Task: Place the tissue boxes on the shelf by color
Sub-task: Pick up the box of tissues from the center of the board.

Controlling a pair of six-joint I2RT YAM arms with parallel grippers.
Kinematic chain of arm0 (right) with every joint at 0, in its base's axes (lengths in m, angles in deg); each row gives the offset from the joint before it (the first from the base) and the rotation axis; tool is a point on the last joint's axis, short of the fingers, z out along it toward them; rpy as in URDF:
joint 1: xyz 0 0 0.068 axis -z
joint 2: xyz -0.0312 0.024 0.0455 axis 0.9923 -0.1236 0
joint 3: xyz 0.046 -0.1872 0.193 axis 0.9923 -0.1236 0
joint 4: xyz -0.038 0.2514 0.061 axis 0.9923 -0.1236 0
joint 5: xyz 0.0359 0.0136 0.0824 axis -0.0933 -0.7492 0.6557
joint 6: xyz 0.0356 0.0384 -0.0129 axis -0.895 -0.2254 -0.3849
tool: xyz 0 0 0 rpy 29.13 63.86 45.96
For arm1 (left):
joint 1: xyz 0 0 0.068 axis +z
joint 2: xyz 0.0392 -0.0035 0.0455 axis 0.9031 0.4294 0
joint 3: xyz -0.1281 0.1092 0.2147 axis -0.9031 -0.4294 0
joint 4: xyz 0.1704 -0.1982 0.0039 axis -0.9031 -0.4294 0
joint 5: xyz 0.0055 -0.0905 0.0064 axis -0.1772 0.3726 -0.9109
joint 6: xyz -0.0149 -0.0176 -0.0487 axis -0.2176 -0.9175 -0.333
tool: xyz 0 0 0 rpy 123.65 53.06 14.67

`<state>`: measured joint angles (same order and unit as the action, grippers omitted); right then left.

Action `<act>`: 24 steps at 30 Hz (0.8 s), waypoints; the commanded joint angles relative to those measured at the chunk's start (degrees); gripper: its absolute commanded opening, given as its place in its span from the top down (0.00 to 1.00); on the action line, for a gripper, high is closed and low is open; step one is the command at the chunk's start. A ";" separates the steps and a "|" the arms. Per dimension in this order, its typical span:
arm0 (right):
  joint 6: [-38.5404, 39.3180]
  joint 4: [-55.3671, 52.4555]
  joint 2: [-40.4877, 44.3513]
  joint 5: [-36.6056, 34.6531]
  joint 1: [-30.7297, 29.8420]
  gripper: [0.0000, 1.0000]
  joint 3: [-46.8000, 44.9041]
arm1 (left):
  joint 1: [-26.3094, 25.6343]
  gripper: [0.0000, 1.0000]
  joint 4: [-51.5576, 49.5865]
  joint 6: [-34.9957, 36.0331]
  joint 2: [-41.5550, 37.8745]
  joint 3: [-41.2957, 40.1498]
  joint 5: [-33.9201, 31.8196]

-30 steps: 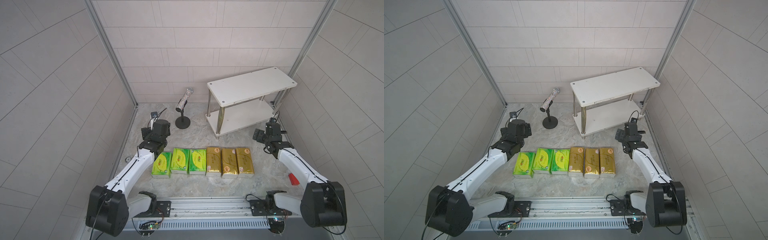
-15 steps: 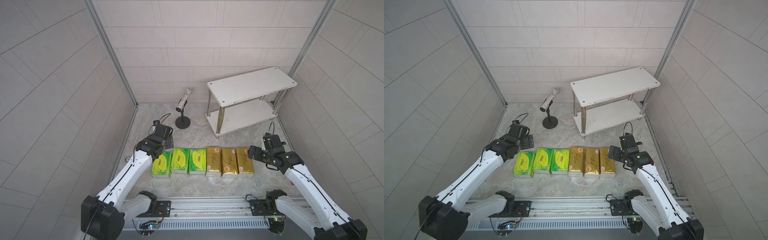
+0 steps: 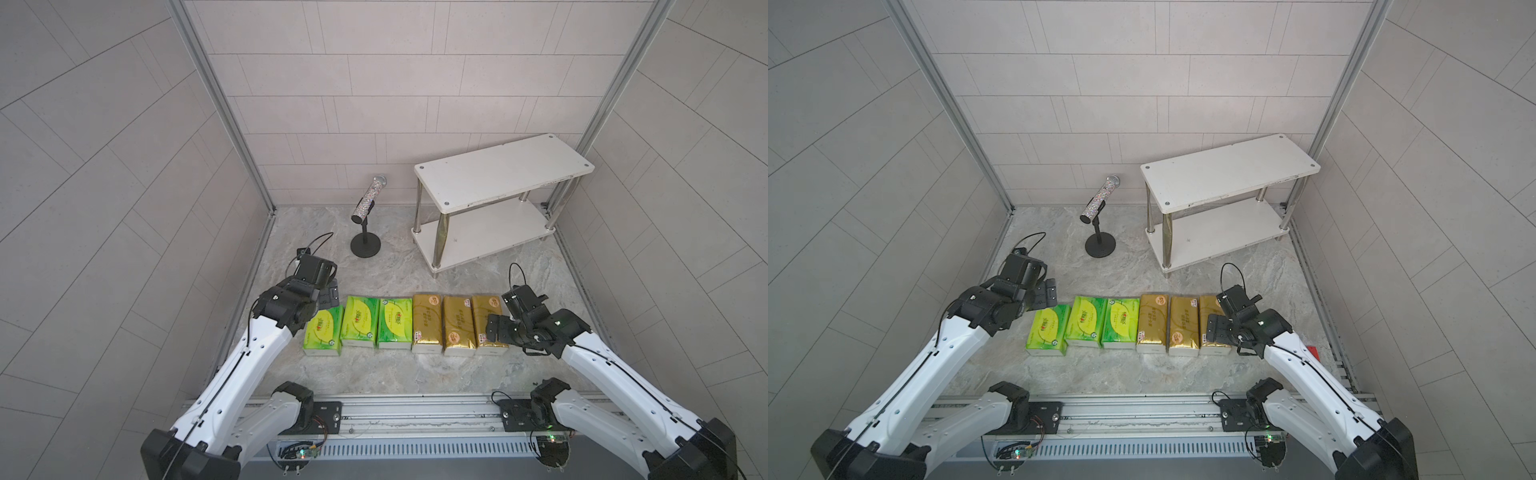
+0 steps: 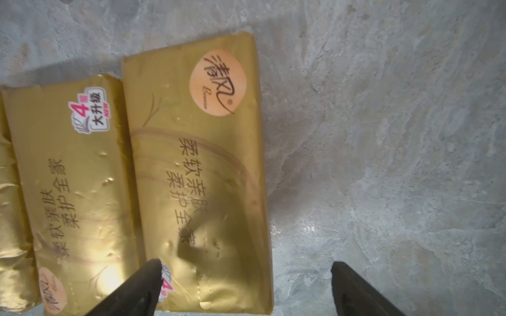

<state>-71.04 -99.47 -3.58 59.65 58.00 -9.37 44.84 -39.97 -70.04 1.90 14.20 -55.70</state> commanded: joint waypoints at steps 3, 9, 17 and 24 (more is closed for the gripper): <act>-0.11 0.12 0.21 -1.86 -2.47 0.00 0.47 | -0.24 0.00 -1.63 1.17 -1.65 -2.54 -0.60; 0.99 1.24 -2.31 -0.54 -3.05 0.00 0.91 | -0.31 0.00 -1.64 -0.27 -2.08 -4.29 1.38; 0.28 3.95 -4.68 0.87 -3.65 0.00 2.65 | -0.26 0.00 -1.62 -0.37 -2.21 -4.66 1.31; 1.82 4.02 -8.54 1.02 -3.79 0.00 2.18 | -0.23 0.00 -2.24 -0.66 -1.82 -4.85 0.96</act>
<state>-70.21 -95.21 -11.45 60.83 54.52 -7.38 44.78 -40.78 -69.95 0.21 10.14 -54.22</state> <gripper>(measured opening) 0.995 0.999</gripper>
